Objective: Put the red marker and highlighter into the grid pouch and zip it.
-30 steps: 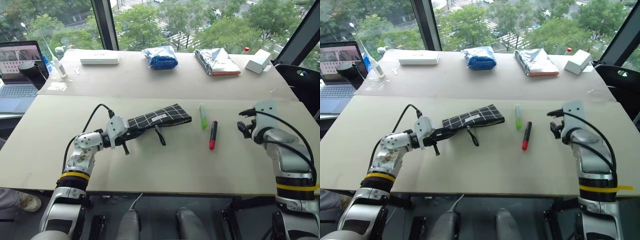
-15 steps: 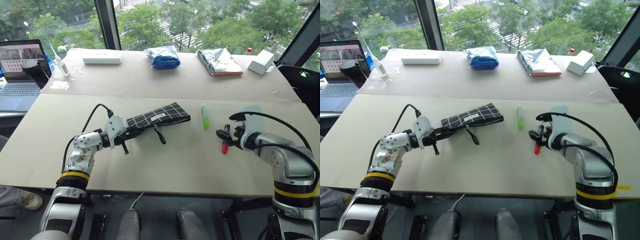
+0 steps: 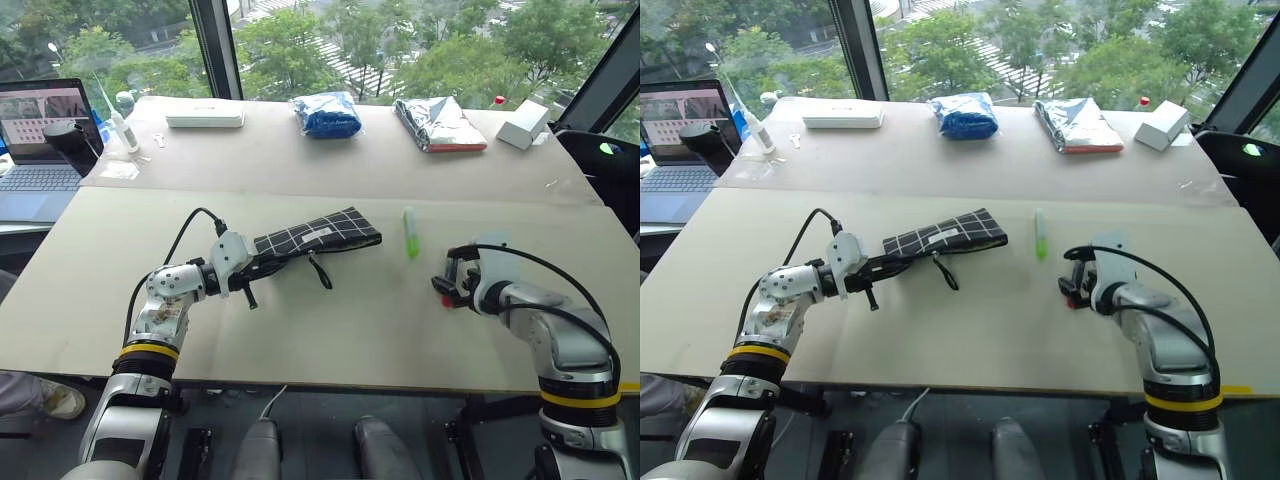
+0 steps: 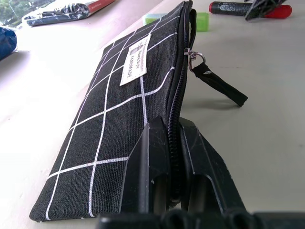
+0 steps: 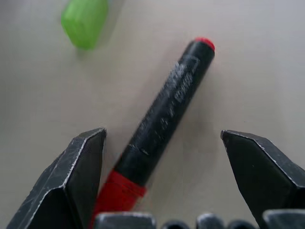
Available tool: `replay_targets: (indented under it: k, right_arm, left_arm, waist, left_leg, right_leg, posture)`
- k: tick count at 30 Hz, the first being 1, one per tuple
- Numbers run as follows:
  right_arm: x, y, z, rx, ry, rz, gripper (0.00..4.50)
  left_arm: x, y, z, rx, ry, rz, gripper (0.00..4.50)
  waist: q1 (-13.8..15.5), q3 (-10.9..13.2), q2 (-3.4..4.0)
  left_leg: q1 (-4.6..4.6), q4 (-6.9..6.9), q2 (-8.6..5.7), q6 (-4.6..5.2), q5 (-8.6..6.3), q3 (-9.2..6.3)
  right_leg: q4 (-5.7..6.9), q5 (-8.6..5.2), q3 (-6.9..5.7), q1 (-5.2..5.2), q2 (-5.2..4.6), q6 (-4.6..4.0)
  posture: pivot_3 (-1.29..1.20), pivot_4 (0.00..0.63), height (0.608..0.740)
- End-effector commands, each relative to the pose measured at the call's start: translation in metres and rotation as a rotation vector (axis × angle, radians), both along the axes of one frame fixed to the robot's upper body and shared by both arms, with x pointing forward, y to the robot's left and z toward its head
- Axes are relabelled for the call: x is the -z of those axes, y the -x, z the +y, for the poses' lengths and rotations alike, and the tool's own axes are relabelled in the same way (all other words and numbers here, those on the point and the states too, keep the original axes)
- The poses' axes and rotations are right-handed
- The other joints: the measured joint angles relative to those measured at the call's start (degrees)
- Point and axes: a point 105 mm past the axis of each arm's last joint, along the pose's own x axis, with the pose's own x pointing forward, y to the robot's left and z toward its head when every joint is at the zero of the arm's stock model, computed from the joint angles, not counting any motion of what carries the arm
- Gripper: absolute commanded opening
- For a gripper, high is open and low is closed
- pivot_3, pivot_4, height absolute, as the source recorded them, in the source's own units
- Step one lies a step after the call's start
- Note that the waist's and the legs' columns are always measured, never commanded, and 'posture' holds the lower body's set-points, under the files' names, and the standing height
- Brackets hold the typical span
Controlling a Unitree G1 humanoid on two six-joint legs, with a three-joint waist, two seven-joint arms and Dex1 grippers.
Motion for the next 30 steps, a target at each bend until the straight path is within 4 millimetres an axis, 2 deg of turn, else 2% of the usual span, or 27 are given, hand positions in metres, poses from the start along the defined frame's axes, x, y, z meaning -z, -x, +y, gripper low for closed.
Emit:
replay_targets:
  k: [1,4,7,12,17,20,22,25,28,30]
  right_arm:
    - [0.003,0.0,-0.007,0.047,0.016,-0.016,4.04]
    - [0.011,0.001,-0.006,0.054,0.021,-0.003,3.27]
    - [0.012,0.002,-0.008,0.054,0.027,-0.007,2.12]
    - [0.01,0.002,-0.011,0.059,0.032,-0.019,0.57]
    - [-0.003,-0.006,-0.018,0.106,0.039,-0.079,0.5]
    - [-0.03,-0.019,-0.029,0.161,0.024,-0.193,0.5]
    - [-0.04,-0.024,-0.033,0.178,0.014,-0.221,0.5]
    - [-0.066,-0.032,-0.033,0.148,0.007,-0.321,0.5]
    - [-0.101,-0.03,0.002,-0.144,0.06,-0.485,0.5]
    - [-0.109,-0.017,0.028,-0.373,0.139,-0.55,0.5]
  left_arm:
    - [-0.013,-0.001,0.003,0.0,0.019,-0.04,0.0]
    - [-0.013,-0.001,0.003,-0.003,0.02,-0.041,0.0]
    - [-0.014,-0.001,0.003,-0.004,0.019,-0.042,0.0]
    - [-0.014,-0.001,0.003,-0.002,0.016,-0.041,0.0]
    - [-0.015,0.001,0.002,0.01,0.012,-0.026,0.0]
    - [-0.016,0.003,0.002,0.016,0.007,-0.021,0.0]
    - [-0.016,0.003,0.003,0.016,0.006,-0.019,0.0]
    - [-0.017,0.004,0.005,0.013,0.001,-0.018,0.0]
    - [-0.019,0.006,0.009,0.008,-0.001,-0.009,0.0]
    - [-0.019,0.007,0.011,0.006,-0.005,-0.002,0.0]
  waist:
    - [0.0,0.0,0.0]
    - [0.0,0.0,0.0]
    - [0.2,0.0,0.0]
    - [0.3,0.0,0.0]
    - [0.3,0.0,0.0]
    - [0.2,0.0,0.01]
    - [0.1,0.0,0.04]
    - [-0.1,0.0,0.05]
    - [-0.2,0.0,0.07]
    - [-0.2,0.1,0.11]
  left_leg:
    - [0.0,0.0,0.0,0.0,0.0,0.0]
    - [0.02,0.01,0.0,0.0,0.0,0.0]
    - [0.03,0.03,0.0,0.0,0.0,0.0]
    - [0.02,0.04,0.0,0.0,0.0,0.0]
    - [0.01,0.04,0.0,0.0,0.0,0.0]
    - [0.01,0.04,0.0,0.0,0.0,0.0]
    - [-0.02,0.03,0.0,0.0,0.0,0.02]
    - [0.0,-0.02,0.0,0.0,0.0,0.01]
    - [-0.01,-0.03,0.0,0.0,0.0,0.01]
    - [-0.03,-0.03,0.0,0.0,0.0,0.02]
  right_leg:
    - [0.0,0.0,0.0,0.0,0.0,0.0]
    - [0.0,0.0,0.0,0.03,0.0,0.01]
    - [-0.01,-0.01,0.0,0.06,-0.01,0.02]
    - [-0.02,-0.04,-0.01,0.06,-0.01,0.07]
    - [-0.02,-0.03,-0.01,0.06,-0.01,0.06]
    - [-0.01,-0.03,-0.01,0.05,-0.01,0.06]
    - [-0.01,-0.02,0.01,-0.01,-0.01,0.04]
    - [0.0,-0.01,0.01,-0.03,0.0,0.02]
    - [-0.02,-0.01,0.01,-0.03,0.0,0.02]
    - [-0.05,-0.02,0.01,-0.03,-0.01,0.03]
  posture:
    - [0.0,0.15,0.74]
    - [0.0,0.15,0.74]
    - [0.0,0.15,0.74]
    - [0.0,0.15,0.74]
    - [0.0,0.15,0.74]
    - [0.0,0.15,0.74]
    - [0.0,0.15,0.74]
    - [0.0,0.15,0.74]
    - [0.0,0.15,0.74]
    - [0.0,0.15,0.74]
